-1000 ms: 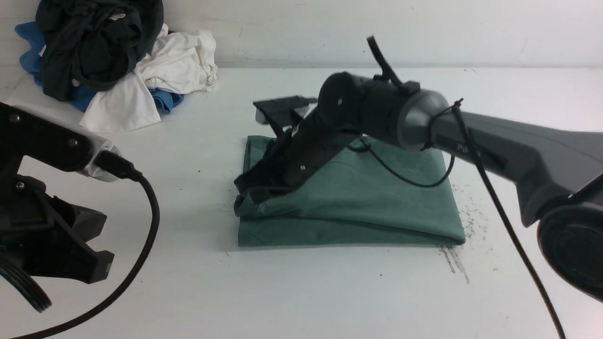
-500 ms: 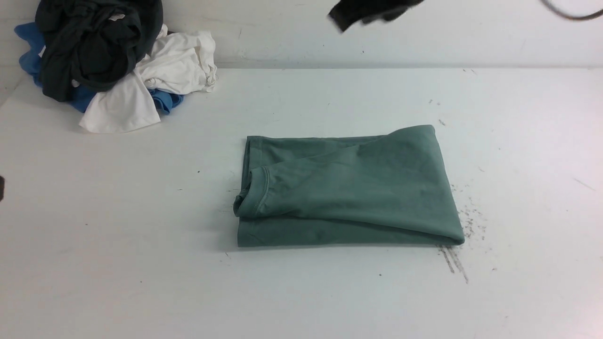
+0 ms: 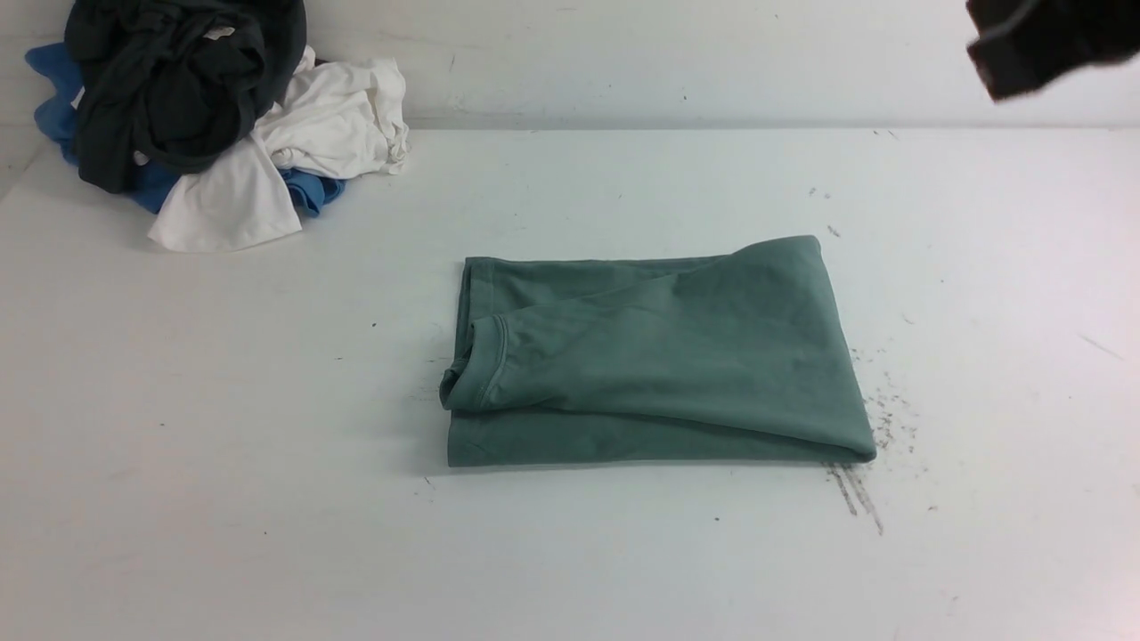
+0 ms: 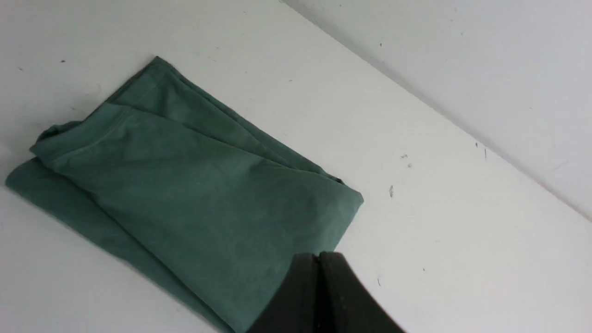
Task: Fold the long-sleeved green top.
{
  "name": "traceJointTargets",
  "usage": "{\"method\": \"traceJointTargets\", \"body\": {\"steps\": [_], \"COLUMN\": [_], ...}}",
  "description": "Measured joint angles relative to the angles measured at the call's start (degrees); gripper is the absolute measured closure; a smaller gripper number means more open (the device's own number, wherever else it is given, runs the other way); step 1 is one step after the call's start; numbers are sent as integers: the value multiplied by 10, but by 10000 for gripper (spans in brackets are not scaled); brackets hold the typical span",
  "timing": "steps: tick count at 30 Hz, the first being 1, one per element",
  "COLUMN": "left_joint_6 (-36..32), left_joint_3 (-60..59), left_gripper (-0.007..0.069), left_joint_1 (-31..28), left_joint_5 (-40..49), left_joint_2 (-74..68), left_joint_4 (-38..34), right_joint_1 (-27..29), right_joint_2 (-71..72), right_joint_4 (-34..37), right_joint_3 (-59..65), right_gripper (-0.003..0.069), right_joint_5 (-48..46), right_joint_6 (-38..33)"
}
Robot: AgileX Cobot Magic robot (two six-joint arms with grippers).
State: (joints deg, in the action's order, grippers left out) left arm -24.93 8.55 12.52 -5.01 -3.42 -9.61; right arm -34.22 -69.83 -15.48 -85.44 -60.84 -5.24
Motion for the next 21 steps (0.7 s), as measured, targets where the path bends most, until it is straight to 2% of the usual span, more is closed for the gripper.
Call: {"method": "traceJointTargets", "body": {"steps": [3, 5, 6, 9, 13, 18, 21], "left_joint_6": [0, 0, 0, 0, 0, 0, 0], "left_joint_3": [-2, -2, -2, -2, -2, -2, -2], "left_gripper": [631, 631, 631, 631, 631, 631, 631], "left_joint_1": [0, 0, 0, 0, 0, 0, 0], "left_joint_5": [-6, -12, -12, -12, -9, -7, -5], "left_joint_2": [0, 0, 0, 0, 0, 0, 0], "left_joint_4": [-1, -2, -2, -2, -2, -3, -3], "right_joint_1": [0, 0, 0, 0, 0, 0, 0], "right_joint_2": [60, 118, 128, 222, 315, 375, 384], "right_joint_4": [31, 60, 65, 91, 108, 111, 111], "right_joint_3": [116, 225, 246, 413, 572, 696, 752], "right_gripper": [673, 673, 673, 673, 673, 673, 673], "right_joint_5": [107, 209, 219, 377, 502, 619, 640], "right_joint_6": [0, 1, 1, 1, 2, 2, 2]}}
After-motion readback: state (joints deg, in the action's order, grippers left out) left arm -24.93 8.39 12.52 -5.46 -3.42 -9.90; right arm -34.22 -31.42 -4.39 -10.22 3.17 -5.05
